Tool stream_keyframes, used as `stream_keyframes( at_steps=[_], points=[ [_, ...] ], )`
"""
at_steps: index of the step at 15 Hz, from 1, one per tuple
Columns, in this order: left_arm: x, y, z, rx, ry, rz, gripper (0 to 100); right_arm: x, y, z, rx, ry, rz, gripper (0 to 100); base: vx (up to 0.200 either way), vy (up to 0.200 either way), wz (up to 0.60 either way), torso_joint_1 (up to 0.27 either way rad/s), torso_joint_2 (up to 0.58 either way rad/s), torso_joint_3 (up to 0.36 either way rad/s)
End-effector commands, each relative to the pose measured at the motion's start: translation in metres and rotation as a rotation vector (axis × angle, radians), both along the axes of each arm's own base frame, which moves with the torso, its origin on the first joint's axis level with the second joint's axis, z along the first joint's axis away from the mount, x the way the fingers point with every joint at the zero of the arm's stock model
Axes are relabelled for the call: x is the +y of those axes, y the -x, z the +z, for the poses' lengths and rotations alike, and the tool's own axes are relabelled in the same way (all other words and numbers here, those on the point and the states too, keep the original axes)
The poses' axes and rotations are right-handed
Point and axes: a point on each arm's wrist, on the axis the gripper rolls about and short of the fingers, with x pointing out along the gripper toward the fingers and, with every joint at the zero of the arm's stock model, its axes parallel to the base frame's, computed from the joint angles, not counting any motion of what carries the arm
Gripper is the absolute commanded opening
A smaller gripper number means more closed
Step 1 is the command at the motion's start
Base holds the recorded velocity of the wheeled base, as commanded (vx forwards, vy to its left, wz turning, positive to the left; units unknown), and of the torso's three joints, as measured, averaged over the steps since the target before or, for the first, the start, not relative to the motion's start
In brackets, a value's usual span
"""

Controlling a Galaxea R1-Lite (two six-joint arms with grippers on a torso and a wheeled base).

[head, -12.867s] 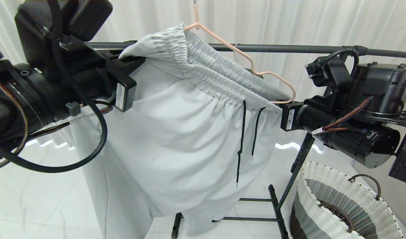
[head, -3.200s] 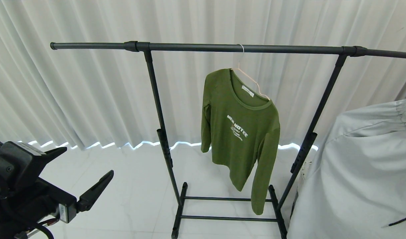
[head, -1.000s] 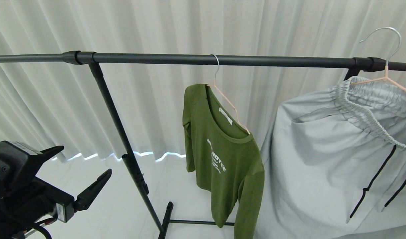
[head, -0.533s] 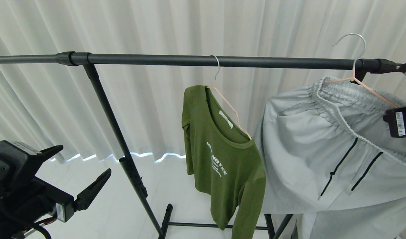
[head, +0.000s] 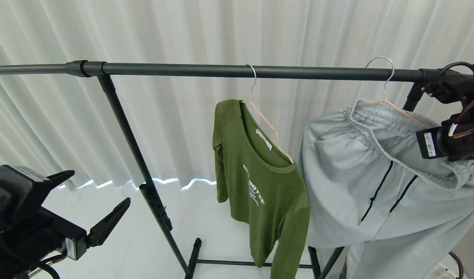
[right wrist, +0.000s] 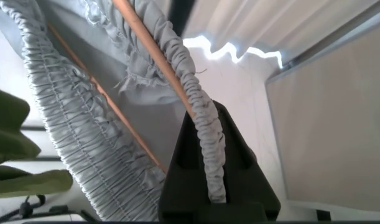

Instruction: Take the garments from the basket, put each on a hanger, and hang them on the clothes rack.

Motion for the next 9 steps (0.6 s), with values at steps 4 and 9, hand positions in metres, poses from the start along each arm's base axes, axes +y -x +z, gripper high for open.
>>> stream_keyframes(
  at_steps=[4, 9],
  points=[
    [-0.002, 0.001, -0.001, 0.001, -0.001, -0.015, 100, 0.011, -0.009, -0.008, 0.026, 0.007, 0.030, 0, 0.000, 0.000, 0.00, 0.000, 0.00, 0.000],
    [-0.001, 0.002, 0.000, -0.002, 0.000, -0.015, 100, 0.021, -0.009, -0.009, 0.012, 0.007, 0.065, 0, 0.000, 0.000, 0.00, 0.000, 0.00, 0.000]
  ],
)
